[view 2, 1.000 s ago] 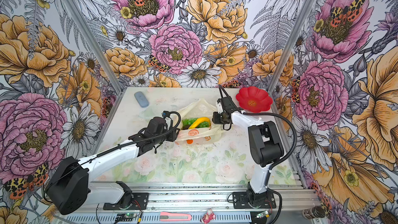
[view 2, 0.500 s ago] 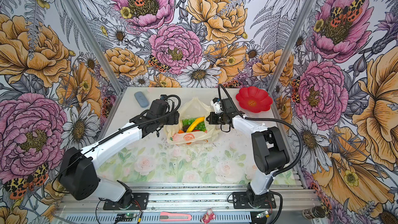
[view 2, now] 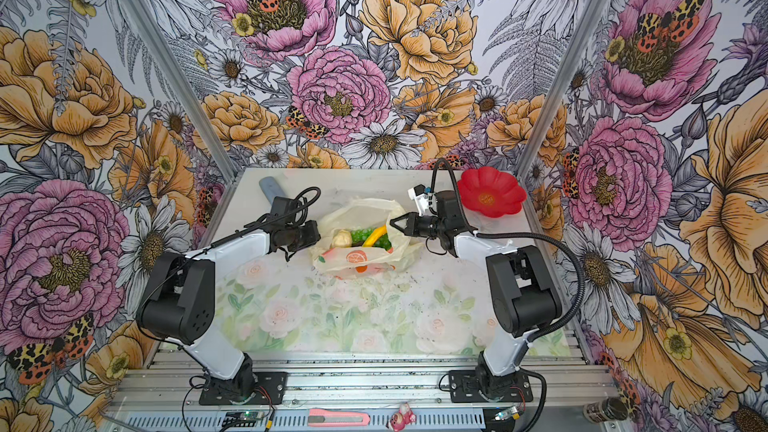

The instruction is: Take the fake fruits out of the plastic bag

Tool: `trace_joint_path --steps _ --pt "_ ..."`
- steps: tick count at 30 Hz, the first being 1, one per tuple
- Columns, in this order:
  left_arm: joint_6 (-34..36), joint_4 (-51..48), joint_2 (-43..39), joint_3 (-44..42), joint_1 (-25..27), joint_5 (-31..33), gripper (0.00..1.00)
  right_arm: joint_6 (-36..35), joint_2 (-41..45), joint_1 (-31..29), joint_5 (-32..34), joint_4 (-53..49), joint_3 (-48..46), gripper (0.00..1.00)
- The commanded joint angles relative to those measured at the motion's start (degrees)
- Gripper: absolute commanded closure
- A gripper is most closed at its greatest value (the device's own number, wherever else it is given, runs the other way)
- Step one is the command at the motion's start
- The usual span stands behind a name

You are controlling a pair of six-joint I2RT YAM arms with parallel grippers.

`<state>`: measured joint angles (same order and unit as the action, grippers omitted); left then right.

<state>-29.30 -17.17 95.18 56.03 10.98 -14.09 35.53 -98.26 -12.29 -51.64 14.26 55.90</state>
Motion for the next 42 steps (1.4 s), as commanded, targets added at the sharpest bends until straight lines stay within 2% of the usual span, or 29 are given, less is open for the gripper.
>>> trace_joint_path --steps 1,6,11,14,16,19,21,25,28,33,36,39,42 --pt "-5.3 8.2 -2.7 -5.9 -5.6 -7.5 1.0 3.5 0.2 3.9 -6.5 8.7 -2.1 1.0" --pt "-8.6 11.5 -2.5 -9.7 -10.9 -7.8 1.0 7.6 -3.0 5.0 -8.1 15.1 -3.0 1.0" --pt "-8.6 11.6 -1.5 -8.3 -11.1 -6.6 1.0 9.7 -5.4 7.4 -6.9 18.4 -3.4 1.0" --pt "-7.4 11.8 -0.1 -5.8 -10.2 -8.6 1.0 10.9 -6.9 7.8 -6.4 18.8 -2.1 1.0" --pt "-6.0 10.1 0.2 -3.5 -8.1 -7.9 0.85 10.4 -7.5 6.2 -5.5 17.9 -0.8 1.0" --pt "-3.4 5.0 -0.7 0.5 -3.7 -3.1 0.65 10.4 -8.6 3.6 -2.4 17.6 0.6 1.0" --pt "-3.2 1.6 -1.7 2.0 -1.2 0.5 0.47 10.5 -9.2 2.0 0.4 17.6 1.1 1.0" --pt "-5.8 -6.6 -5.8 1.3 2.8 10.3 0.26 10.1 -8.5 0.6 5.6 17.7 -0.4 1.0" --pt "-9.2 -7.6 -10.4 -2.7 5.1 12.8 0.16 9.0 -7.3 0.1 7.9 17.4 -2.3 1.0" --pt "-12.3 -5.5 -14.2 -6.9 9.1 10.7 0.14 8.1 -5.9 -0.5 10.0 16.8 -4.8 1.0" --pt "-13.0 -3.4 -16.5 -10.1 10.4 9.7 0.18 7.9 -5.0 -0.3 12.6 16.5 -6.5 1.0" --pt "-12.7 1.3 -16.9 -14.0 11.7 6.5 0.25 8.0 -5.5 0.0 13.9 16.3 -6.7 1.0" --pt "-11.8 5.6 -16.7 -17.5 14.2 4.1 0.39 8.7 -6.9 0.1 14.5 16.4 -5.6 1.0"
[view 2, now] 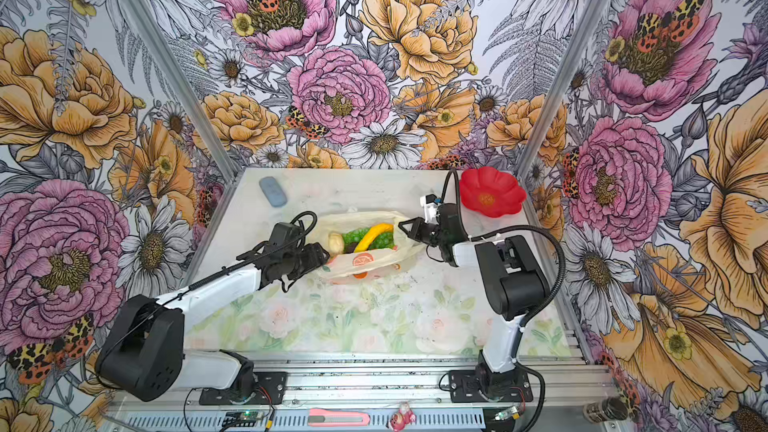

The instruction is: Take the fake fruits out of the plastic bag

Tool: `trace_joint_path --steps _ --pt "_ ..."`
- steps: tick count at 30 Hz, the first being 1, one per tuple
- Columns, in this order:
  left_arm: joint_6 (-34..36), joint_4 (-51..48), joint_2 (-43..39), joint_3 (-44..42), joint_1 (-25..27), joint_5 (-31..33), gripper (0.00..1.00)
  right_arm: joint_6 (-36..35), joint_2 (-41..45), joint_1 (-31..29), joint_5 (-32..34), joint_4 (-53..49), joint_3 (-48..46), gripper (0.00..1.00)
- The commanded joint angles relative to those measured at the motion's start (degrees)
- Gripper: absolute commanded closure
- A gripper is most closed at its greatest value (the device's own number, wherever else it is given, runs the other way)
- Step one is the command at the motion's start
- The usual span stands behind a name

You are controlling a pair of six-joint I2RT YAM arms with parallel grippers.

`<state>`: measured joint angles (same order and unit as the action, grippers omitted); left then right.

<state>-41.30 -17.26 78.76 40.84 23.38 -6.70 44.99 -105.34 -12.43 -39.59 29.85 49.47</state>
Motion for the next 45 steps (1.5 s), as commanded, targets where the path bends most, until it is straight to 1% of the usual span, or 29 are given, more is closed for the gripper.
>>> trace_joint_path --steps 1,5,8,11,15,20,21,23,24,26,28,29,31,35,41,45 --pt "0.4 6.9 -0.4 -3.5 2.7 -3.4 0.44 -0.2 -0.3 0.4 2.5 1.0 1.4 1.0" --pt "1.6 10.2 -1.5 -8.1 4.9 -2.4 0.65 1.0 -2.4 1.1 2.7 1.1 4.4 1.0" --pt "2.0 10.1 -0.8 -10.4 5.0 -0.7 0.76 2.2 -5.2 1.3 2.4 1.1 8.2 1.0" --pt "1.9 9.9 0.7 -11.4 4.3 1.4 0.84 3.4 -8.7 1.0 2.5 1.3 12.4 1.0" --pt "0.4 12.1 1.7 -12.4 1.3 2.3 0.92 3.8 -14.5 -0.7 2.1 0.3 20.6 1.0" --pt "1.4 13.4 0.4 -11.8 -3.4 5.4 1.0 4.7 -21.1 -4.4 1.8 -0.4 31.2 1.0" --pt "1.5 14.1 -0.1 -11.9 -4.4 6.1 1.0 5.0 -22.1 -5.1 1.8 -0.4 32.7 1.0" --pt "1.9 17.5 -1.3 -12.6 -5.8 5.4 1.0 5.5 -23.5 -6.2 1.7 -0.9 35.6 1.0" --pt "2.4 18.7 -1.4 -12.6 -5.5 4.7 1.0 5.5 -23.6 -6.4 1.9 -1.1 36.1 0.98" --pt "4.2 18.3 -1.3 -10.9 -2.8 5.0 1.0 4.9 -21.8 -6.5 3.5 -2.1 35.0 0.72" --pt "5.8 16.9 -0.8 -9.4 0.7 7.0 1.0 2.8 -19.0 -6.1 5.5 -4.6 33.0 0.52" --pt "6.2 16.5 -0.6 -9.4 2.3 7.9 1.0 1.4 -17.1 -6.0 6.5 -6.4 31.6 0.45" --pt "5.7 16.6 -0.1 -9.9 3.9 8.7 1.0 -0.3 -13.6 -5.6 8.7 -8.6 28.5 0.37" --pt "4.8 17.2 1.7 -10.7 6.2 10.4 1.0 -2.7 -7.2 -5.1 13.0 -12.1 22.1 0.28" --pt "5.1 16.0 4.7 -9.1 8.3 11.6 1.0 -7.7 -1.4 -5.5 19.4 -20.3 17.3 0.24" --pt "5.5 15.2 6.2 -7.4 9.8 12.4 0.99 -10.3 0.2 -8.4 22.4 -25.3 17.1 0.22"
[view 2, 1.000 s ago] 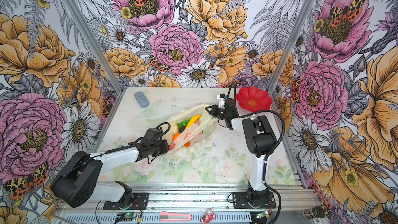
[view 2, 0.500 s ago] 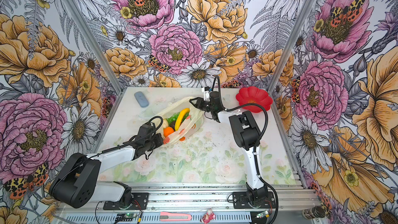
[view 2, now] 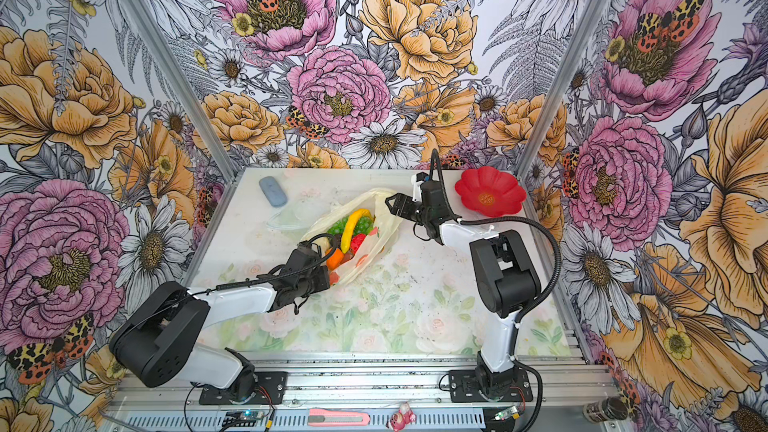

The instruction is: Take the fake fruits out of the plastic bag

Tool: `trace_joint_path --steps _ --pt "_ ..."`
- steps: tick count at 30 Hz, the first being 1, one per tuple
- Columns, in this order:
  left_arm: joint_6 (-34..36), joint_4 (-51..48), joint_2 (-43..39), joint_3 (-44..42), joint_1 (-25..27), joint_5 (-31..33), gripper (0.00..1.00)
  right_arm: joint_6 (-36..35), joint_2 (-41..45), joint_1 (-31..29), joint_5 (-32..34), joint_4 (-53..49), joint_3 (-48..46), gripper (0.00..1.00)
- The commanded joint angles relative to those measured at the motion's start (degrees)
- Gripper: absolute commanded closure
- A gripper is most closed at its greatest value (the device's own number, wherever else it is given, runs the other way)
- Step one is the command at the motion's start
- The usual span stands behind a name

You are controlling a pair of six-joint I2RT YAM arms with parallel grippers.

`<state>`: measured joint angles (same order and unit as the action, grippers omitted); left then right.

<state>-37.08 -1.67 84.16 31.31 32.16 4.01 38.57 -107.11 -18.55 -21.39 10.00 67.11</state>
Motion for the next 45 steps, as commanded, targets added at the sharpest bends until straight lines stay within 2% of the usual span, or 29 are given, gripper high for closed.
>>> trace_joint_path --steps 1,3,5,12,14,19,22,24,29,33,38,45 --pt "1.4 -0.4 1.1 2.6 1.3 1.7 0.99 -4.6 2.5 -3.5 6.6 -7.6 0.1 0.2" --pt "1.3 -0.4 1.6 3.2 1.7 1.9 0.99 -5.7 3.1 -5.9 12.6 -12.5 1.4 0.18" --pt "1.3 -0.5 1.9 3.6 2.2 2.1 0.99 -5.6 3.0 -7.9 16.6 -14.5 2.1 0.1" --pt "1.4 -1.0 2.4 4.1 2.9 2.6 0.98 -6.4 -4.4 -11.9 21.2 -20.8 9.5 0.09" --pt "1.2 -1.3 2.2 3.9 2.9 2.8 0.98 -6.8 -5.4 -11.6 22.5 -21.8 9.8 0.17" --pt "0.1 -1.3 1.7 3.0 2.8 3.8 0.98 -8.1 -0.5 -8.9 20.2 -19.2 4.6 0.62" --pt "-0.7 0.1 2.4 2.5 2.5 3.3 0.99 -7.0 4.1 -6.3 14.6 -13.2 -1.9 0.79" --pt "-1.2 0.9 2.9 2.3 2.0 2.7 0.99 -4.7 6.1 -4.3 11.5 -9.3 -6.9 0.85" --pt "-3.3 3.4 2.4 0.4 0.1 1.6 1.0 -2.6 5.8 -2.1 8.8 -3.4 -15.0 0.91" --pt "-5.4 7.2 1.1 -2.8 -2.7 -0.5 1.0 -1.8 2.6 -1.8 7.3 -0.2 -15.1 0.94" --pt "-4.7 8.3 -0.3 -4.0 -6.4 -1.8 1.0 -2.1 -3.3 -2.2 5.2 0.3 -8.4 0.94" --pt "-1.8 7.8 -2.3 -3.5 -13.3 -2.0 1.0 -3.0 -14.2 -6.1 2.7 -3.2 7.5 0.94"
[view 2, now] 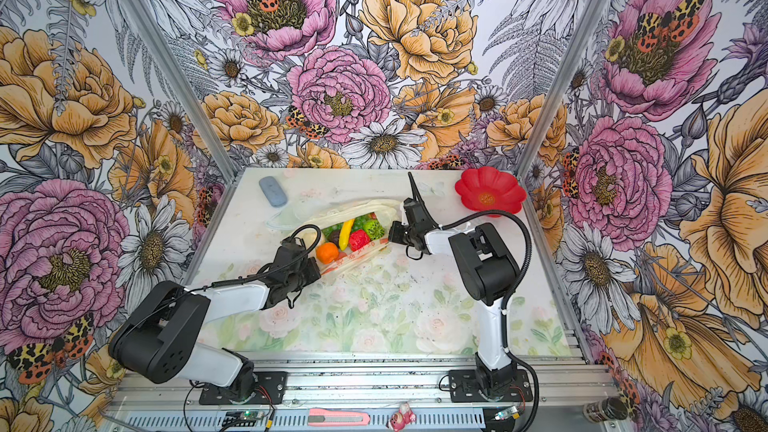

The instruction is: Take the fake fruits out of the plastic bag

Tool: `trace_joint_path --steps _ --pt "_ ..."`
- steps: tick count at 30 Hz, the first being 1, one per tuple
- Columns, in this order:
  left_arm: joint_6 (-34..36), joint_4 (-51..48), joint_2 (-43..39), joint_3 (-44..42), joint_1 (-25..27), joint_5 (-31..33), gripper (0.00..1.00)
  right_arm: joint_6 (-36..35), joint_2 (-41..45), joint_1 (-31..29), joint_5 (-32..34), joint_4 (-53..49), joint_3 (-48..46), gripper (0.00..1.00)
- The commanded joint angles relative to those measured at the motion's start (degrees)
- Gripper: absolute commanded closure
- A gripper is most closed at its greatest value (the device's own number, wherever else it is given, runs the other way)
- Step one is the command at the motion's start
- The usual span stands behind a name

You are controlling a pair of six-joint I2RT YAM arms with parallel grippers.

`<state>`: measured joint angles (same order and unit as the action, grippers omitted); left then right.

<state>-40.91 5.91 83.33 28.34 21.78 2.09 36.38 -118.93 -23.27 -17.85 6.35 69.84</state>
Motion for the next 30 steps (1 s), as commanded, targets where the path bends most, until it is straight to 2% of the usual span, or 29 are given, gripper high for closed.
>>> trace_joint_path --steps 1,5,11,15,17,21,23,26,30 --pt "2.4 0.1 -2.0 -0.7 -3.9 -0.4 1.0 -0.6 -3.2 -1.8 -0.8 0.2 6.4 0.94" --pt "4.3 -2.1 -4.2 -0.2 -4.3 0.4 1.0 0.1 -3.0 -2.4 -0.1 -0.2 8.1 0.92" --pt "5.6 -2.4 -4.1 -0.5 -2.3 -0.5 1.0 -0.4 0.6 -1.0 0.4 -0.6 4.9 0.75" --pt "7.2 -2.4 -3.3 0.0 -0.3 -0.7 1.0 -2.4 3.8 -0.4 0.3 -2.8 3.3 0.51" --pt "7.7 -2.4 -3.2 0.1 0.1 -0.6 1.0 -3.3 5.7 -0.4 -0.1 -3.6 2.4 0.43" --pt "9.8 -2.3 -2.7 0.7 0.0 -1.7 1.0 -4.9 9.4 -0.1 -6.0 -3.7 0.7 0.24" --pt "11.5 -3.5 -2.2 1.7 0.1 -2.5 1.0 -4.8 12.0 0.4 -6.4 -3.7 -1.2 0.18" --pt "13.5 -4.3 -2.3 2.6 0.2 -2.7 1.0 -4.2 17.1 3.1 -5.7 -4.8 -5.0 0.15" --pt "15.8 -4.6 -2.4 3.1 0.1 -3.6 1.0 -2.7 25.5 10.3 -3.3 -6.3 -11.0 0.15"
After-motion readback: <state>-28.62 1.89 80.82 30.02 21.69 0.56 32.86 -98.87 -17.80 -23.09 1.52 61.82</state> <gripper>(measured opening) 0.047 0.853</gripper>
